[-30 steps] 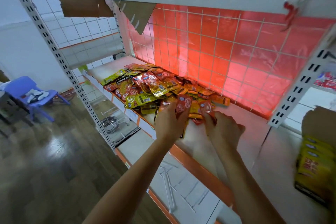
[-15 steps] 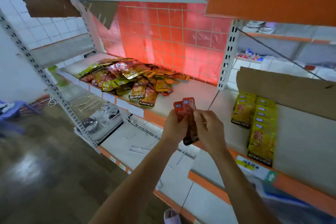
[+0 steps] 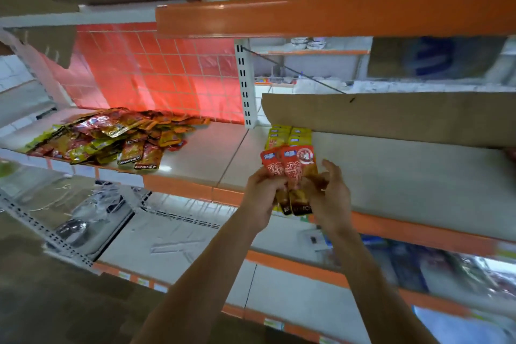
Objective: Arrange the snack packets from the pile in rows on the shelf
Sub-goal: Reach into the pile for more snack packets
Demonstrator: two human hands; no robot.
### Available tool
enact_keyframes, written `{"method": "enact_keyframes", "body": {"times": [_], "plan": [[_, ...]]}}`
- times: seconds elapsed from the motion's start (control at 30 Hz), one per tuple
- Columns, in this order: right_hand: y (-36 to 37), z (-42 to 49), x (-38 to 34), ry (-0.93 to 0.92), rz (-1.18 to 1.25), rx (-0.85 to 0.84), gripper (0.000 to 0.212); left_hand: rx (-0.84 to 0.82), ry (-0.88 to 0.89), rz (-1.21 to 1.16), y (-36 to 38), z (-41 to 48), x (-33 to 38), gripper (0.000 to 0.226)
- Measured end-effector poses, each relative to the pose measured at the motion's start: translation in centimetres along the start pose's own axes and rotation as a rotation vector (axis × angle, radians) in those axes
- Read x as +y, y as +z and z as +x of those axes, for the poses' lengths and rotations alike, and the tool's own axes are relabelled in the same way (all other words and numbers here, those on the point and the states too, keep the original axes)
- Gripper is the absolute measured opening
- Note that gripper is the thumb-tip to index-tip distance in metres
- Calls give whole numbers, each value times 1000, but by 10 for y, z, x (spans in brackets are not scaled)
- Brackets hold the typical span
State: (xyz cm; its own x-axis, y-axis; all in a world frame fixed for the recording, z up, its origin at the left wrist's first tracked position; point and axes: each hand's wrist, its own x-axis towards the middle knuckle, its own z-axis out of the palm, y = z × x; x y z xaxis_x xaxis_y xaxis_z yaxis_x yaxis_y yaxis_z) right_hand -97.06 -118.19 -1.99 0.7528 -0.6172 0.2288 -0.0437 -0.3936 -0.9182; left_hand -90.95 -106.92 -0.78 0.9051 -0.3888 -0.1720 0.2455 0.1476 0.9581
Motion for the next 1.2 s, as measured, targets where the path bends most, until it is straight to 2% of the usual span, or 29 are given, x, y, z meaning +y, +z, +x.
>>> {"method": "enact_keyframes", "body": {"times": [0.07, 0.17, 0.27, 0.43, 0.63, 0.8, 0.93, 1.07, 1.13, 1.2], "plan": [[-30, 7, 14, 29, -44, 44, 35, -30, 18, 12, 24, 4, -9, 34], [-74, 19, 42, 49, -134, 101, 21, -38, 17, 93, 69, 14, -25, 21], [-120, 32, 67, 124, -150, 175, 21, -61, -12, 177, 124, 19, -38, 8], [-202, 59, 105, 166, -179, 246, 20, -87, -79, 186, 221, 30, -64, 9], [-286, 84, 139, 207, -195, 257, 23, -112, -109, 234, 312, 42, -92, 9], [-342, 93, 164, 209, -169, 262, 19, -138, -119, 276, 367, 48, -118, 10], [-375, 93, 184, 262, -118, 347, 21, -169, -123, 361, 402, 51, -135, 3], [-402, 92, 202, 287, -180, 433, 15, -264, -113, 474, 430, 53, -151, 6], [-414, 91, 209, 319, -203, 474, 20, -283, -80, 539, 442, 51, -159, 8], [-423, 90, 214, 335, -222, 491, 34, -292, -37, 627, 453, 50, -164, 11]]}}
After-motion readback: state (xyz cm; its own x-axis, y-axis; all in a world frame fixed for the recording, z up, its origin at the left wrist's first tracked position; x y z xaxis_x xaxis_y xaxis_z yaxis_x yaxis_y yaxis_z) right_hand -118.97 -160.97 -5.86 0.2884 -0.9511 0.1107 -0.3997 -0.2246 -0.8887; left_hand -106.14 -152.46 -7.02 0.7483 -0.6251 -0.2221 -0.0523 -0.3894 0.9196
